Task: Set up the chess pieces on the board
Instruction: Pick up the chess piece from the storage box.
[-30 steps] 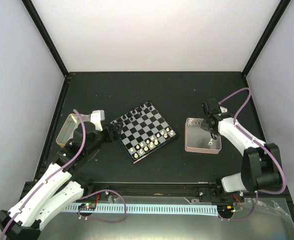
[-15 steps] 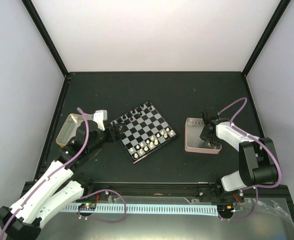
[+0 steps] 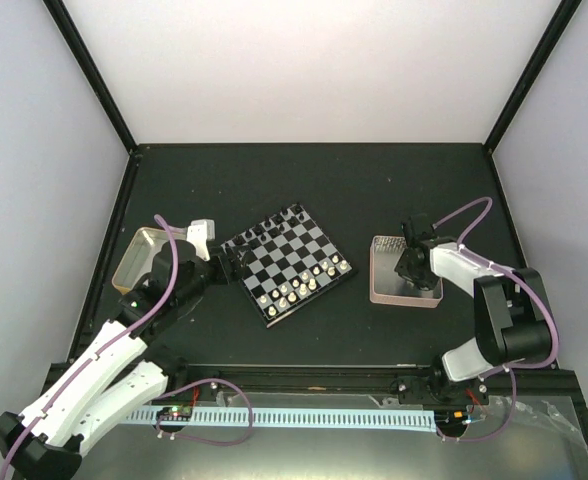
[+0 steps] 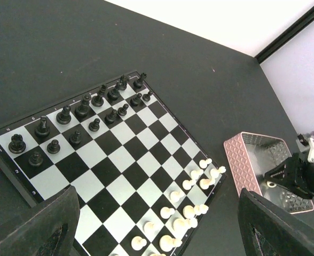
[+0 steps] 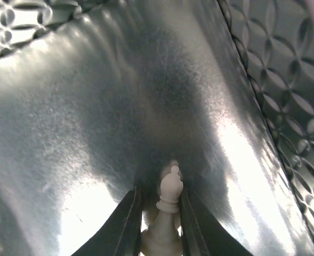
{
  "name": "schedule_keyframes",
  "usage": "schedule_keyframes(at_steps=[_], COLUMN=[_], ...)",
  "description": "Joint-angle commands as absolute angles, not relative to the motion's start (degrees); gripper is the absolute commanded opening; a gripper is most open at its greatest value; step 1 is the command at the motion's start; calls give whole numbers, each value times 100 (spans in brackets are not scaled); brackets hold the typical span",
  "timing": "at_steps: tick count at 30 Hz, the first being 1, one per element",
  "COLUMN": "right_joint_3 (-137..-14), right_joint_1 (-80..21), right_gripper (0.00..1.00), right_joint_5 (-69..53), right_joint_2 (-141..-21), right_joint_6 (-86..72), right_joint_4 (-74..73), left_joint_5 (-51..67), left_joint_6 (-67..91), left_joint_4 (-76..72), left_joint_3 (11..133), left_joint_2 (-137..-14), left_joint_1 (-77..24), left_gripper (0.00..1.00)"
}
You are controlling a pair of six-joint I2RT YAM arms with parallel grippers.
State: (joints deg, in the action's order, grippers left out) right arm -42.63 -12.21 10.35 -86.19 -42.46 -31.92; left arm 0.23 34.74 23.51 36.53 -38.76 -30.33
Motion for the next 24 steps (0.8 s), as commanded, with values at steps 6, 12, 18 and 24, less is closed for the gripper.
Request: schedule_keyframes(at_steps=[6, 12, 18, 24], right_joint_3=[-4454, -4520, -4428, -4443], right_joint_1=[-1191, -1191, -1195, -1197], right_gripper=[9, 9, 12, 32], right_joint_5=[879, 909, 907, 1024], right_joint_2=[-8873, -8708, -8362, -8235], right_joint_6=[-4004, -3830, -3746, -3586], right_joint_4=[-3008, -3032, -3009, -3156], left_joint_5=[85, 112, 198, 262], left_joint_6=[3508, 3498, 3507, 3516], left_joint_4=[2251, 2241, 2177, 2120], left_joint_3=[3955, 3972, 3962, 3978], left_joint_2=[-3929, -3955, -3998, -4055], left_joint_1=[-2988, -2988, -2988, -2987], left_gripper=[82, 82, 82, 82])
